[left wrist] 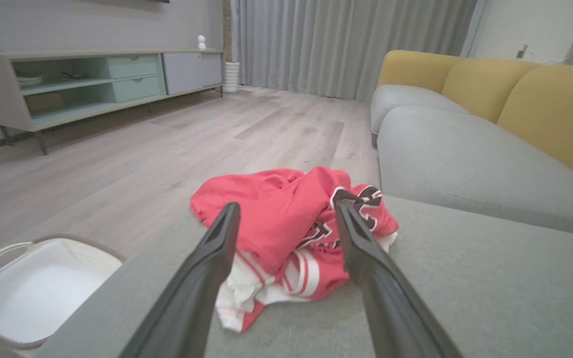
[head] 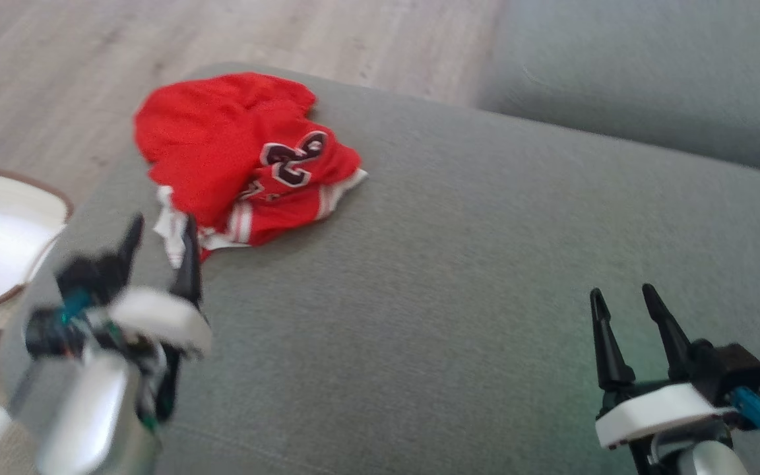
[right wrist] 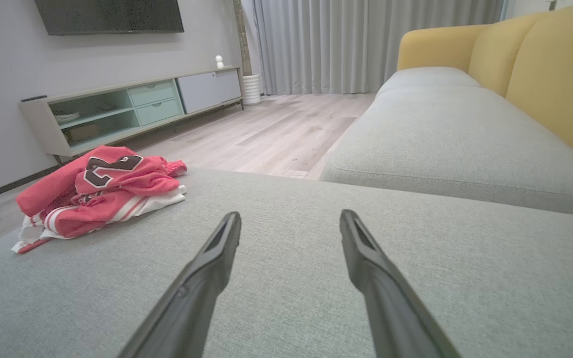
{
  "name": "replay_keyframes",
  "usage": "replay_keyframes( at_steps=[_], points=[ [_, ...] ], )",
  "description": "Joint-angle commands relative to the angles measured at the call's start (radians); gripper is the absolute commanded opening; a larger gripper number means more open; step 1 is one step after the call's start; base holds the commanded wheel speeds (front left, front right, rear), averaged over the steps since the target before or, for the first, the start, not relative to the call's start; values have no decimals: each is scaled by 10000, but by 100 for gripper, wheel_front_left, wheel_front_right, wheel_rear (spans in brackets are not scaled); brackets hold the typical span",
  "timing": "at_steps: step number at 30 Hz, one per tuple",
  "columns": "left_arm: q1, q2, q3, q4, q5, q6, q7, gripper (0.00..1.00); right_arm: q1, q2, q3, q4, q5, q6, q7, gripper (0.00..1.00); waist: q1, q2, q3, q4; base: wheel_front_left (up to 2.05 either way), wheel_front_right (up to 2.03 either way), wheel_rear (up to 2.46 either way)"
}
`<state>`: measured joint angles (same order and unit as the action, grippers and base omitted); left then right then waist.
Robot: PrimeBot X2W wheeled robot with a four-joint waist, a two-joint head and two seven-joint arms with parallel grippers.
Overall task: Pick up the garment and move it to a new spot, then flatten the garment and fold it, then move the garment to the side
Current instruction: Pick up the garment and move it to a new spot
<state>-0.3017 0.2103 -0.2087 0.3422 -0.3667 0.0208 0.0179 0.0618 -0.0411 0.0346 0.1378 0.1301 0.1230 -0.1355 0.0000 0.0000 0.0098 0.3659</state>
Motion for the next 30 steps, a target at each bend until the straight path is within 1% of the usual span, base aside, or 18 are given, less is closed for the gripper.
replay_keyframes(
  at_steps=[1, 5, 7, 8, 11, 15, 19, 21, 24, 26, 28, 29, 30],
  points=[
    [-844, 283, 542, 116, -182, -129, 70, 100, -497, -91, 299, -463, -105, 77, 42, 100, 0, 0, 442, -526, 0, 0, 0],
    [-2180, 556, 1042, 1596, -1037, -749, 567, 100, -791, -91, 412, -858, -298, 77, 229, 100, 0, 0, 1208, -1435, 0, 0, 0],
    [-2702, 894, 1148, 2147, -1347, -1053, 959, 100, -937, -91, 414, -1085, -404, 77, 291, 100, 0, 0, 1671, -1917, 0, 0, 0],
    [-2702, 894, 1148, 2147, -1347, -1053, 959, 100, -937, -91, 414, -1085, -404, 77, 291, 100, 0, 0, 1671, -1917, 0, 0, 0],
    [-3309, 1412, 1225, 2659, -1866, -1330, 1778, 100, -1096, -91, 298, -1415, -454, 77, 332, 100, 0, 0, 2403, -2494, 0, 0, 0],
    [-3886, 2035, 1332, 2778, -2864, -1480, 3065, 100, -1302, -91, 227, -1658, -359, 77, 275, 100, 0, 0, 3296, -3080, 0, 0, 0],
    [-4214, 2776, 1438, 2572, -3573, -1502, 4408, 100, -1566, -91, 198, -1722, -163, 77, 57, 100, 0, 0, 4032, -3508, 0, 0, 0],
    [-4282, 3026, 1596, 2533, -3871, -1452, 5026, 100, -1688, -91, 218, -1683, -68, 77, -62, 100, 0, 0, 4284, -3658, 0, 0, 0],
    [-4297, 3364, 1831, 2370, -4085, -1176, 5576, 100, -1820, -91, 252, -1595, 105, 77, -241, 100, 0, 0, 4561, -3854, 0, 0, 0],
    [-4251, 3439, 1982, 2272, -4219, -922, 5810, 100, -1869, -91, 260, -1506, 194, 77, -351, 100, 0, 0, 4679, -3958, 0, 0, 0],
    [-4109, 3524, 1928, 2250, -4199, -614, 6254, 100, -1920, -91, 281, -1391, 253, 77, -435, 100, 0, 0, 4733, -4041, 0, 0, 0],
    [-4040, 3579, 1890, 2222, -4146, -424, 6458, 43, -1942, -91, 291, -1331, 277, 77, -470, 100, 0, 0, 4735, -4067, 0, 0, 0],
    [-3990, 3645, 1873, 2129, -4058, -254, 6513, 0, -1971, -91, 295, -1271, 301, 77, -507, 100, 0, 0, 4721, -4093, 0, 0, 0]
  ],
)
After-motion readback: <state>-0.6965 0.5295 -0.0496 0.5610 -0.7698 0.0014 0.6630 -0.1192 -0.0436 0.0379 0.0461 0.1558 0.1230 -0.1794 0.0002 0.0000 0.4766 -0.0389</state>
